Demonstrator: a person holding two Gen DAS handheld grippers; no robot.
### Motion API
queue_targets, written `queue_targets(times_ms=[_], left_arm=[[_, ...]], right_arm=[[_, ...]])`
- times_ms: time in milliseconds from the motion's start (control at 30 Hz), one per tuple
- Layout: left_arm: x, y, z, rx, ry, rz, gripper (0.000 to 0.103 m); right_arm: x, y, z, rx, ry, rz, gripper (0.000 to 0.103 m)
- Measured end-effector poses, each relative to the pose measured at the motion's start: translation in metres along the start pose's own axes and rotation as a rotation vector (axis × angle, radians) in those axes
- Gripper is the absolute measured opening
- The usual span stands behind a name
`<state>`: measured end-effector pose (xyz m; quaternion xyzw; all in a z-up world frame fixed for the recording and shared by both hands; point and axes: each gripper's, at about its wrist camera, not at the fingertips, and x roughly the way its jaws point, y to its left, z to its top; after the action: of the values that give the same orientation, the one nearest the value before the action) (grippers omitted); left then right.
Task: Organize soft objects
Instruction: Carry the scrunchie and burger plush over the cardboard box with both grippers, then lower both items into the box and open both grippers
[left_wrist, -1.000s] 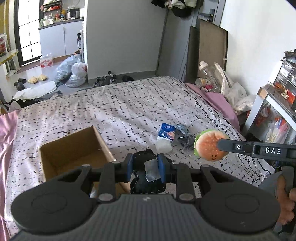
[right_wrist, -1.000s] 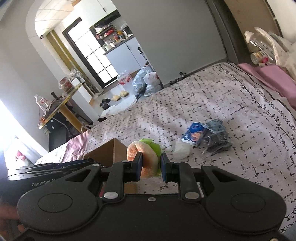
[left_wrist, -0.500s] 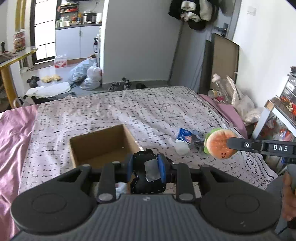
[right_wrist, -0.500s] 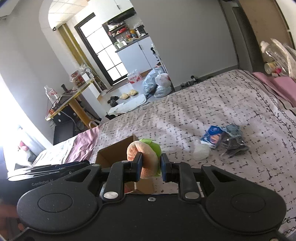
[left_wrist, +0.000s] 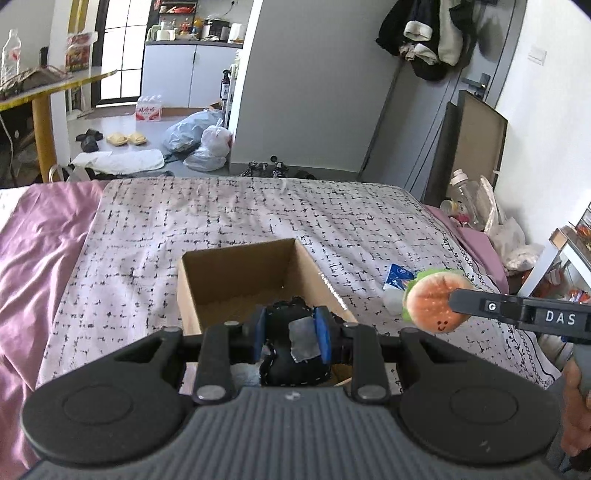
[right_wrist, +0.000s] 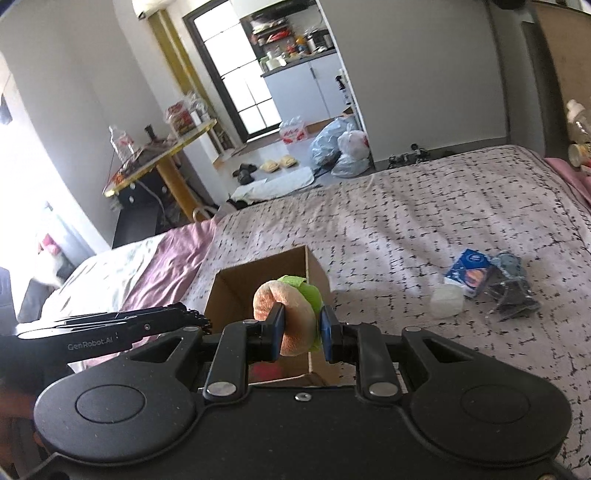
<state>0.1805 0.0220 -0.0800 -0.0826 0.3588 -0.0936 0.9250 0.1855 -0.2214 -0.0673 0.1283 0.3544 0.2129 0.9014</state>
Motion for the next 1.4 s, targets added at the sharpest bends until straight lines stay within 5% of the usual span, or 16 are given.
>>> queue_targets(times_ms=[433, 567, 1200, 1300, 1400], left_arm=[[0.015, 0.029, -0.016, -0.052, 0.024, -0.007, 0.028], [0.019, 0.034, -0.015, -0.071, 0.023, -0.006, 0.028], [0.062, -0.012, 0.015, -0.026, 0.023, -0.059, 0.029], [0.067, -0.017, 0.018, -0.058, 0.04, -0.086, 0.035], [0.067, -0.019, 0.018, -0.085, 0.051, -0.097, 0.06]], right_arm=[[0.045, 0.021, -0.011, -0.027, 0.09, 0.025, 0.022], [0.056, 0.023, -0.017, -0.036, 0.127, 0.007, 0.035], [0.018, -0.01, -0.012, 0.001, 0.105, -0.078, 0.044], [0.012, -0.015, -0.008, 0.006, 0.09, -0.082, 0.048], [0.011, -0.02, -0.008, 0.02, 0.083, -0.086, 0.049]])
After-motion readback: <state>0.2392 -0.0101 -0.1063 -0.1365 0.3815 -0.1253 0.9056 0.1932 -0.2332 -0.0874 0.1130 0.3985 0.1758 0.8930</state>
